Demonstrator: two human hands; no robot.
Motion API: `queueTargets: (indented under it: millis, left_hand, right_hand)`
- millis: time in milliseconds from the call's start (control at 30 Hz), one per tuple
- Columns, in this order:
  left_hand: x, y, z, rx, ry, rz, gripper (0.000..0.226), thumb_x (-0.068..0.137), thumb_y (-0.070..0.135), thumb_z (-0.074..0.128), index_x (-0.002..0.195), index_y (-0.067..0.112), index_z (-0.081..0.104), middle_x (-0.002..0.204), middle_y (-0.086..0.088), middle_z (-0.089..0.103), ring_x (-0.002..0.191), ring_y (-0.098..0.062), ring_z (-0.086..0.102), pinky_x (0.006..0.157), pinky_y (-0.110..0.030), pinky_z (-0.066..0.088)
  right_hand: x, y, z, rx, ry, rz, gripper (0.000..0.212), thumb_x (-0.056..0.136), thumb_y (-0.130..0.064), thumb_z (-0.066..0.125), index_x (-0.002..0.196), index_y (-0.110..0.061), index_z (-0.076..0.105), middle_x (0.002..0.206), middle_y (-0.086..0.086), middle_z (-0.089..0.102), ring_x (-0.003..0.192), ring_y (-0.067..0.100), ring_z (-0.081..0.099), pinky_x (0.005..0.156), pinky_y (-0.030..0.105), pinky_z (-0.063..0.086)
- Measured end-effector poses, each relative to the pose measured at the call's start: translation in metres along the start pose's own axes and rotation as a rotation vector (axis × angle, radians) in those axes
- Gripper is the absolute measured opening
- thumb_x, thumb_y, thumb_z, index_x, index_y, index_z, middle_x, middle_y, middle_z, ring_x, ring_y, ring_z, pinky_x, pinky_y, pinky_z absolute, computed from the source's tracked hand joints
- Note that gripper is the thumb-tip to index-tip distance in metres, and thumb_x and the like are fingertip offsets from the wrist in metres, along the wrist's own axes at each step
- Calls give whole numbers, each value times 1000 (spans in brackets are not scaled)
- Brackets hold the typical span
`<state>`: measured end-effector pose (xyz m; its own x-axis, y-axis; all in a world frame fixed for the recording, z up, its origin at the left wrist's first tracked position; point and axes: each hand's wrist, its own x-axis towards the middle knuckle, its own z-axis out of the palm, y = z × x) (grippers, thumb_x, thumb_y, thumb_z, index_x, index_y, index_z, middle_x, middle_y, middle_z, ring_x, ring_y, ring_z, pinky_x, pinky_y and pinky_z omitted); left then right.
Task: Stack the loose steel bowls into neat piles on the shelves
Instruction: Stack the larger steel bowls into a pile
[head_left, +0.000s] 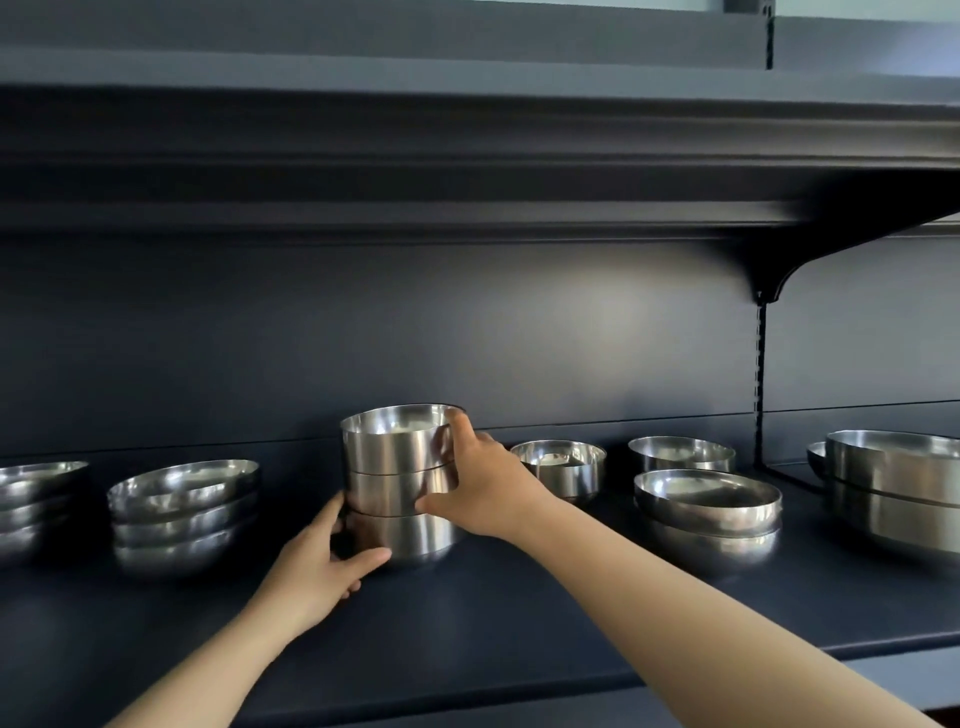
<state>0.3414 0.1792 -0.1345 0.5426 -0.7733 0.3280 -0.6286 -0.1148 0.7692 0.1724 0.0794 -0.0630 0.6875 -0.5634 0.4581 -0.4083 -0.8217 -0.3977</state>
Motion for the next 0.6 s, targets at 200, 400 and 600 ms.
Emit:
queueTargets:
  millis: [200, 400, 600]
  left_hand:
    - [-7, 2, 0, 124, 55, 38, 85, 77, 28, 76, 147, 19, 28, 132, -1, 54, 72, -16, 66, 69, -26, 50]
    - [-24, 17, -6, 347, 328, 169, 27, 75, 25, 77, 100, 15, 75, 94, 3, 75, 84, -18, 69, 62, -23, 45]
    - [-44, 49, 27, 218, 148, 223, 5, 74, 26, 78, 79, 28, 76, 72, 20, 70, 57, 13, 57, 56, -7, 37]
  right_hand:
    - [-14, -4, -6, 44, 45, -8, 81, 81, -33, 68, 141, -26, 15, 104, 4, 56, 93, 25, 56, 74, 30, 43]
    - [-57, 7, -28, -63, 55, -25, 69, 82, -36, 66, 138, -25, 28, 106, 3, 59, 95, 22, 58, 83, 33, 49]
    - [-104, 53, -88, -194, 136, 20, 35, 80, -34, 69, 113, -26, 59, 96, -11, 61, 83, 8, 56, 75, 19, 42]
